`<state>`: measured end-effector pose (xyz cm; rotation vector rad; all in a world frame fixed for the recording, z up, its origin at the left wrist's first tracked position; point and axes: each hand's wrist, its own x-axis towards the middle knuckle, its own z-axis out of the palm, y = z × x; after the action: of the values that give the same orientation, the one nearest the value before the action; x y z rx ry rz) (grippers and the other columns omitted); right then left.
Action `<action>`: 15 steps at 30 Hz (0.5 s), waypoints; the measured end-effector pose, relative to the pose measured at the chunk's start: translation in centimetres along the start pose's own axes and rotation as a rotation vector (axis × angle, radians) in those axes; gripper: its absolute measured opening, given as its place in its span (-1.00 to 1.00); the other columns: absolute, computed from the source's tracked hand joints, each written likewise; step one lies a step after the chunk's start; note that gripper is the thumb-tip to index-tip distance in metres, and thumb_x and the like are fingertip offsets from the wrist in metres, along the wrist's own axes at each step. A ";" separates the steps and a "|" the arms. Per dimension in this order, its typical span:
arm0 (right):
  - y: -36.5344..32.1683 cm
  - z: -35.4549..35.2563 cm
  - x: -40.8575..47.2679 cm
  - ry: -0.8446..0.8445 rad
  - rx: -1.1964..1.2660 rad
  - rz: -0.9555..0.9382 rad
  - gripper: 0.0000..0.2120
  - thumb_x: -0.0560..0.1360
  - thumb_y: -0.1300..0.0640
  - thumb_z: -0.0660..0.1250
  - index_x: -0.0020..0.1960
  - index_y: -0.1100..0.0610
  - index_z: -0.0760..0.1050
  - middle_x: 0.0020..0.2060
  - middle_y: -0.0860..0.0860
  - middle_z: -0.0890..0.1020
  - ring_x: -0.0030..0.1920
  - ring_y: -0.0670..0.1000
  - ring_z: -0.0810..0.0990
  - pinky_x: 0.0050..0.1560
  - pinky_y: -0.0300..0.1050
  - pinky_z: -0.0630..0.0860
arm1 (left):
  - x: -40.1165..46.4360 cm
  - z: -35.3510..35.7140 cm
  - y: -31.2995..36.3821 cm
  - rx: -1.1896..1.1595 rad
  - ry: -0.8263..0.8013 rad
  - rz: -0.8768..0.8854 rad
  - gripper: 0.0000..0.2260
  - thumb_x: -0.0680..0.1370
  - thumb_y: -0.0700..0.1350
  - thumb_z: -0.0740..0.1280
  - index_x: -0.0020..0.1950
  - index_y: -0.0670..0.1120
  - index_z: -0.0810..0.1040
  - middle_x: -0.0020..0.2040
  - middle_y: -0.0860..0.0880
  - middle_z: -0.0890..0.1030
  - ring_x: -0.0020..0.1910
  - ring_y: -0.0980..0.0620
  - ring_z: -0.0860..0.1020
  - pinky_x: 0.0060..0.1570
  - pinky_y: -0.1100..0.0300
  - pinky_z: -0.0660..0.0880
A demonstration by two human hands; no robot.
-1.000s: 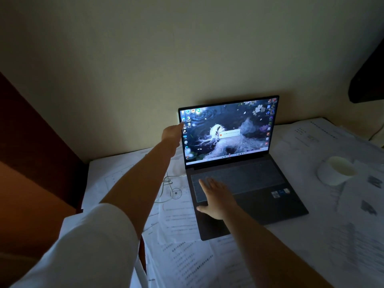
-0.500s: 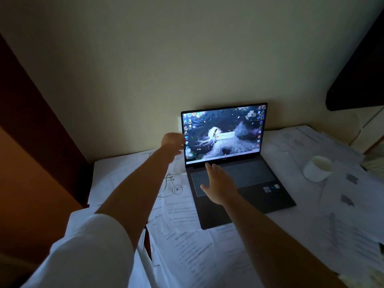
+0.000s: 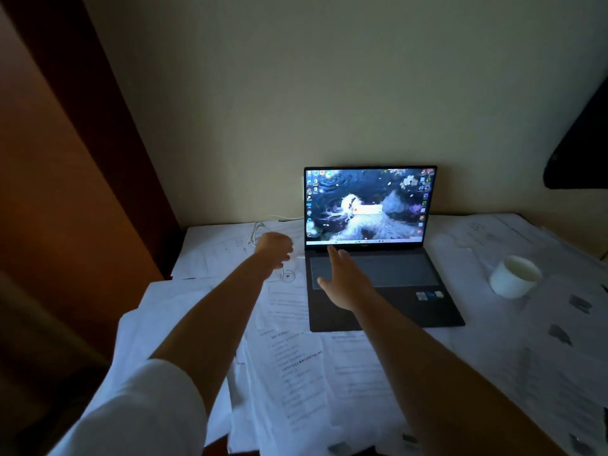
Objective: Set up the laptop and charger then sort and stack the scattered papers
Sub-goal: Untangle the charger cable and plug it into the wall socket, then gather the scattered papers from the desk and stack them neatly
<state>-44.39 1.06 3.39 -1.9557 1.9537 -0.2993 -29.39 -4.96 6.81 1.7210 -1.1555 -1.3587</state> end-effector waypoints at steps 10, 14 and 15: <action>2.3 -1.2 -3.6 -0.076 0.073 -0.143 -0.31 0.58 0.02 0.22 0.56 0.06 -0.09 0.53 0.05 0.08 0.51 0.09 0.11 0.40 0.05 0.22 | -6.9 1.4 -4.2 0.001 0.135 -0.055 -0.80 0.62 -0.25 0.16 -0.17 -0.15 0.48 -0.28 -0.03 0.48 -0.33 0.07 0.44 -0.28 0.25 0.38; 2.3 -0.7 -4.4 -0.088 0.074 -0.184 -0.31 0.58 0.01 0.23 0.55 0.06 -0.08 0.53 0.05 0.10 0.50 0.11 0.14 0.40 0.07 0.23 | -8.8 1.6 -5.2 0.043 0.130 -0.070 -0.77 0.63 -0.29 0.12 -0.15 -0.17 0.49 -0.30 -0.03 0.48 -0.36 0.08 0.43 -0.33 0.28 0.32; 2.2 -0.5 -4.6 -0.090 0.067 -0.191 -0.32 0.58 0.00 0.23 0.55 0.06 -0.07 0.52 0.05 0.12 0.49 0.12 0.16 0.38 0.08 0.25 | -9.1 1.4 -5.6 0.046 0.162 -0.058 -0.79 0.62 -0.29 0.13 -0.10 -0.17 0.53 -0.29 -0.02 0.51 -0.39 0.10 0.47 -0.37 0.30 0.35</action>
<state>-46.68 5.63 3.48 -2.0778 1.6838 -0.3162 -30.07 5.67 5.11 1.8730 -1.0619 -1.2098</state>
